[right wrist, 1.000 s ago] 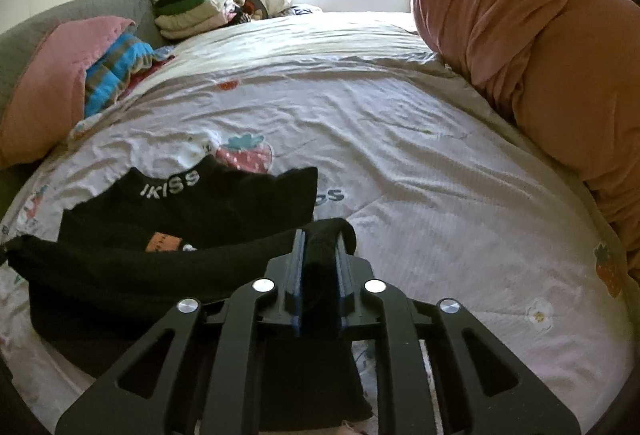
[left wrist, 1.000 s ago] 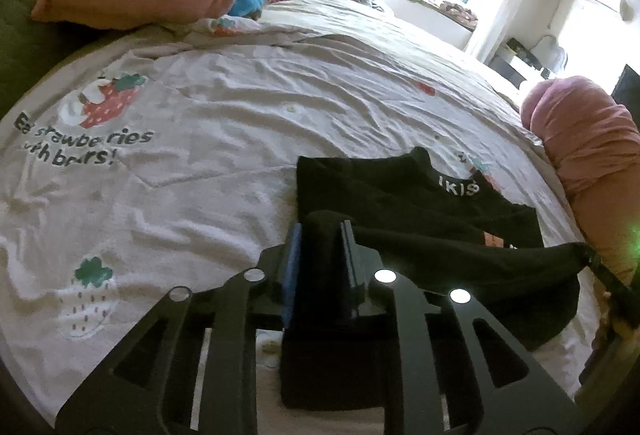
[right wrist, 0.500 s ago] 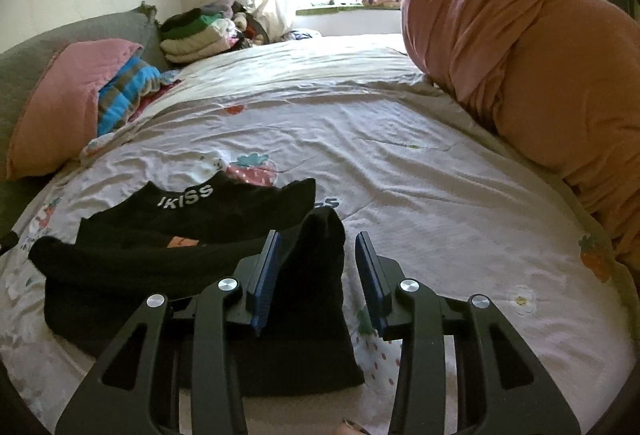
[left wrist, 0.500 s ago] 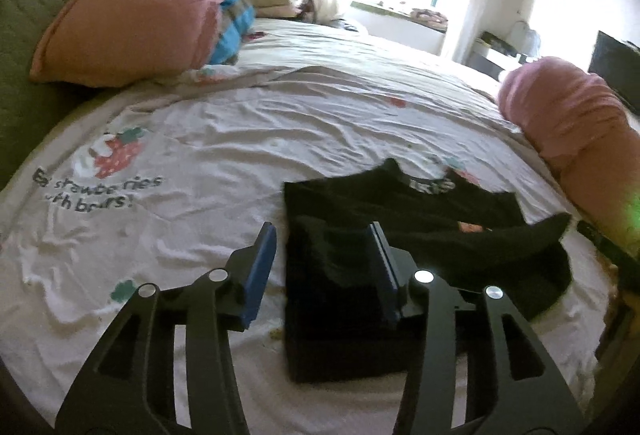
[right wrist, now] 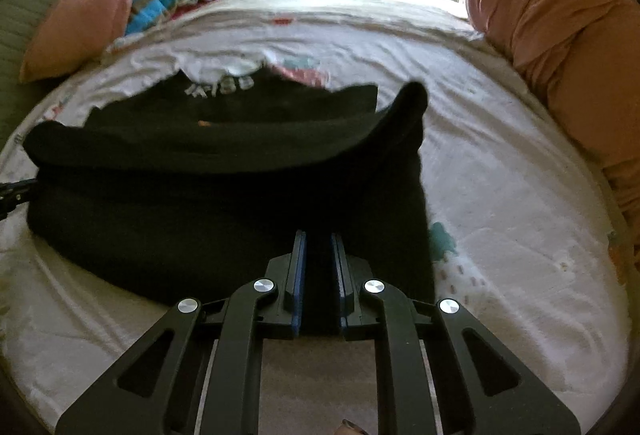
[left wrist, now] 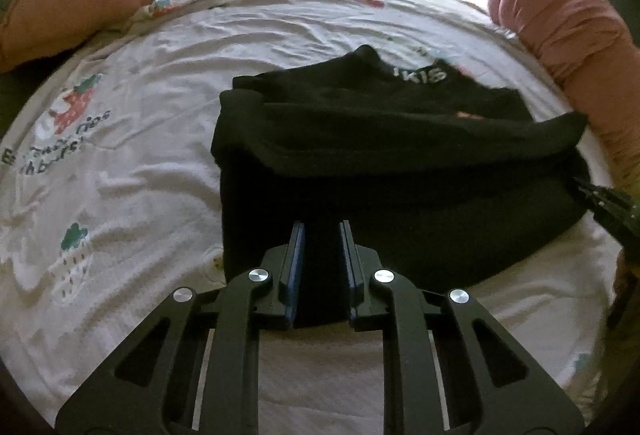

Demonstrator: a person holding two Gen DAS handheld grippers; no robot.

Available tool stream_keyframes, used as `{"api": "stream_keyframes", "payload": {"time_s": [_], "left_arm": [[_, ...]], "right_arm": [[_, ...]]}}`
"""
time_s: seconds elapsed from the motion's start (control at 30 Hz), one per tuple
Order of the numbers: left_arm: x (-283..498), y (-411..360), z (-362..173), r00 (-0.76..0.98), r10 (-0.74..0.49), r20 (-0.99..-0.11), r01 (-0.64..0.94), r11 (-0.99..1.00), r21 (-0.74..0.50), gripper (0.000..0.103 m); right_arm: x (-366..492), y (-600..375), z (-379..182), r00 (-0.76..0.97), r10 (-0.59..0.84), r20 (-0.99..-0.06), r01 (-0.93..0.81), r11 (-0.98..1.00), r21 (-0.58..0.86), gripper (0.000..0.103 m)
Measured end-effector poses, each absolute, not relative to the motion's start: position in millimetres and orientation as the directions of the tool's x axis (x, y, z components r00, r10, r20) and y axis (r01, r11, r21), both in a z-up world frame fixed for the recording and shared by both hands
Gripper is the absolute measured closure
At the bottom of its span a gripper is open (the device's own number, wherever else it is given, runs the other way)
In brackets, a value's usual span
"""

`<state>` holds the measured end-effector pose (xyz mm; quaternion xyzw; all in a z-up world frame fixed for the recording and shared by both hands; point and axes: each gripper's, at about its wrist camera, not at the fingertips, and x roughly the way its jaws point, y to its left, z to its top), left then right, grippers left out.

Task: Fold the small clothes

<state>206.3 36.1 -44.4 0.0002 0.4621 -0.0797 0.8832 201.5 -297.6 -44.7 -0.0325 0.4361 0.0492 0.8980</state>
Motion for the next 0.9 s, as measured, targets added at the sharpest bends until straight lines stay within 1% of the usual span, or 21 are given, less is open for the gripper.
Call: {"api": "stream_keyframes", "payload": {"time_s": [0.07, 0.33, 0.47, 0.63, 0.73, 0.8, 0.9], "left_arm": [[208, 33, -48, 0.565, -0.119, -0.816, 0.145, 0.988, -0.044, 0.092], [237, 33, -47, 0.609, -0.104, -0.786, 0.134, 0.991, -0.027, 0.092], [257, 44, -43, 0.633, -0.105, -0.767, 0.087, 0.994, -0.065, 0.092], [276, 73, -32, 0.67, -0.122, -0.732, 0.002, 0.987, -0.162, 0.092], [275, 89, -27, 0.699, -0.105, -0.708, -0.032, 0.984, -0.177, 0.089], [274, 100, -26, 0.705, -0.098, -0.703, -0.058, 0.979, -0.196, 0.084], [272, 116, -28, 0.711, -0.068, -0.7, -0.116, 0.97, -0.212, 0.083]], "right_arm": [[208, -295, -51, 0.609, 0.059, -0.791, -0.117, 0.993, -0.016, 0.091], [246, -290, -54, 0.612, 0.066, -0.788, -0.106, 0.994, 0.0, 0.091], [269, -290, -46, 0.616, 0.065, -0.785, -0.093, 0.996, 0.009, 0.091], [296, -293, -37, 0.625, 0.049, -0.779, -0.062, 0.998, 0.013, 0.091], [302, -297, -31, 0.639, 0.036, -0.768, -0.038, 0.999, 0.015, 0.091], [303, -303, -28, 0.651, 0.03, -0.759, -0.021, 1.0, 0.021, 0.091], [303, -315, -24, 0.66, 0.025, -0.751, 0.006, 0.999, 0.039, 0.09]]}}
